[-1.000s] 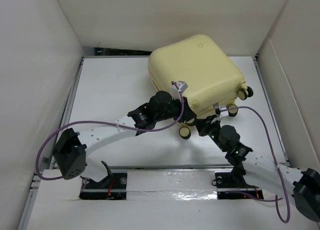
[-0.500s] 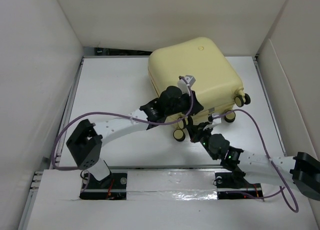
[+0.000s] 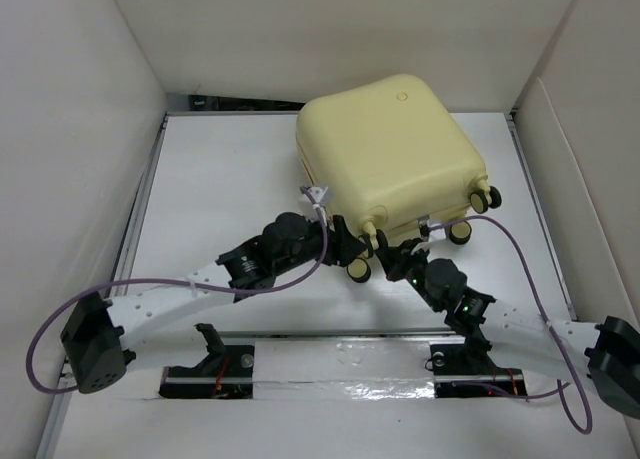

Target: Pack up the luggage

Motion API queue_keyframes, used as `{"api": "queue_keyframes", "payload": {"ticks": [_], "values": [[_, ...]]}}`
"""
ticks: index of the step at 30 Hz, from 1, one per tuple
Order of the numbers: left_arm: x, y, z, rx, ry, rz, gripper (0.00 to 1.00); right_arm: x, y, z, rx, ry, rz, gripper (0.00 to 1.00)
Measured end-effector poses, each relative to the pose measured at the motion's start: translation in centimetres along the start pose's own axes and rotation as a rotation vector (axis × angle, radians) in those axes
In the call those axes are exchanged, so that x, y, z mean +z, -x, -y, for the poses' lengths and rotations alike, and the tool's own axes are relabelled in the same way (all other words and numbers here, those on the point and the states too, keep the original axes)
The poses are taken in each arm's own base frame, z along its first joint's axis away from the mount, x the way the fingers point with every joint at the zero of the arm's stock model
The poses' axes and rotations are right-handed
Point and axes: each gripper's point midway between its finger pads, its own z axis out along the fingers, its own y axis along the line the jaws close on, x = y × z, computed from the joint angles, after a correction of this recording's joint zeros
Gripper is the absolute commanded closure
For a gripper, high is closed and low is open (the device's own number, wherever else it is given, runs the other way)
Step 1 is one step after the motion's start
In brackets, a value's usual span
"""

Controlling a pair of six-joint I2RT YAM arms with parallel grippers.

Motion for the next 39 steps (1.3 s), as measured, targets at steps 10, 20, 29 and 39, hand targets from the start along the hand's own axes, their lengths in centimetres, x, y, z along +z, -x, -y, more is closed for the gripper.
{"api": "queue_keyframes", "payload": {"ticks": [10,20,29,39], "values": [[4.5,-6.9,-1.0,0.028,0.034,-0.238,0.6,0.6,-1.1,-0.6,0.03,0.032,-0.017,1.0],[7.0,-5.5,-1.5,0.038,0.084,-0.298,0.7,1.9,-1.5,-1.4,0.058,0.002,0.047,1.0],[7.3,-5.0,-2.6,0.003,0.141,-0.419,0.75,4.5,-1.4,-1.2,0.102,-0.092,0.182,1.0],[6.7,-4.8,-2.9,0.049,0.146,-0.424,0.46,5.5,-1.4,-1.5,0.123,-0.102,0.235,0.88]]}}
